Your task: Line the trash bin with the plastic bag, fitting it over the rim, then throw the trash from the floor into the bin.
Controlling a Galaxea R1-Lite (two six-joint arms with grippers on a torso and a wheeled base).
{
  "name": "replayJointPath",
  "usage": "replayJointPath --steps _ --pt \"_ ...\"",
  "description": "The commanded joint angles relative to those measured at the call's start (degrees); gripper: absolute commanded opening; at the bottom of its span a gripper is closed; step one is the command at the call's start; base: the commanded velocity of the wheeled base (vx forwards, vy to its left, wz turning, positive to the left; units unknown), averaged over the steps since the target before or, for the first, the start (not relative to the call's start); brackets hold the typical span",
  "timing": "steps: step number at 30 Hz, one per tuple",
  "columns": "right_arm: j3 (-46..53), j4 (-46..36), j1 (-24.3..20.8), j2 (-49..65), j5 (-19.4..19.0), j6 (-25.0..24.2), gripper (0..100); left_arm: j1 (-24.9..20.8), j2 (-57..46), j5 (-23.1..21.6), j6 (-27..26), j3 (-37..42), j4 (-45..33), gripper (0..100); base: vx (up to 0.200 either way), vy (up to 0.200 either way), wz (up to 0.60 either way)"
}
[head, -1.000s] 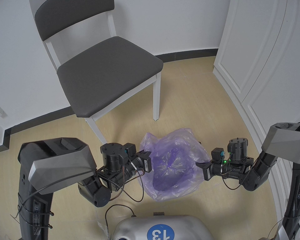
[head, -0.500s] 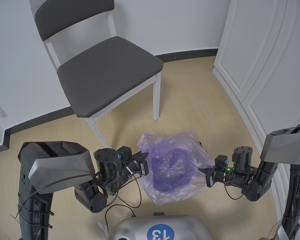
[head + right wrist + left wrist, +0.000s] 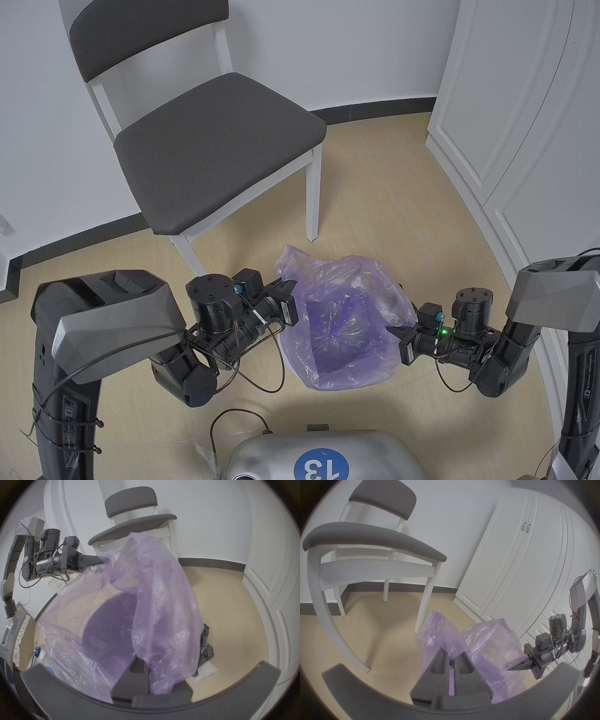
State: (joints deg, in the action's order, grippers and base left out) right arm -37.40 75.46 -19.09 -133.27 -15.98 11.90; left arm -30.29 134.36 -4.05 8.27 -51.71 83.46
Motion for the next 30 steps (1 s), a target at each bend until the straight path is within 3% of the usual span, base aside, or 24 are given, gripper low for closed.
replayJointPath --steps 1,16,30 --pt "-5.1 -0.9 1.8 -3.0 -0.1 0.0 0 0.3 2.1 0.1 0.3 -3.8 -0.3 0 0.0 0.0 0.0" --pt "4.4 0.8 1.9 -0.5 0.0 0.8 0 0.3 2.8 -0.1 0.2 9.7 5.0 0 0.0 0.0 0.0" --pt "5.9 4.4 1.6 -1.5 0.1 0.7 0 1.8 5.2 0.5 0.1 6.0 6.5 0 0.0 0.0 0.0"
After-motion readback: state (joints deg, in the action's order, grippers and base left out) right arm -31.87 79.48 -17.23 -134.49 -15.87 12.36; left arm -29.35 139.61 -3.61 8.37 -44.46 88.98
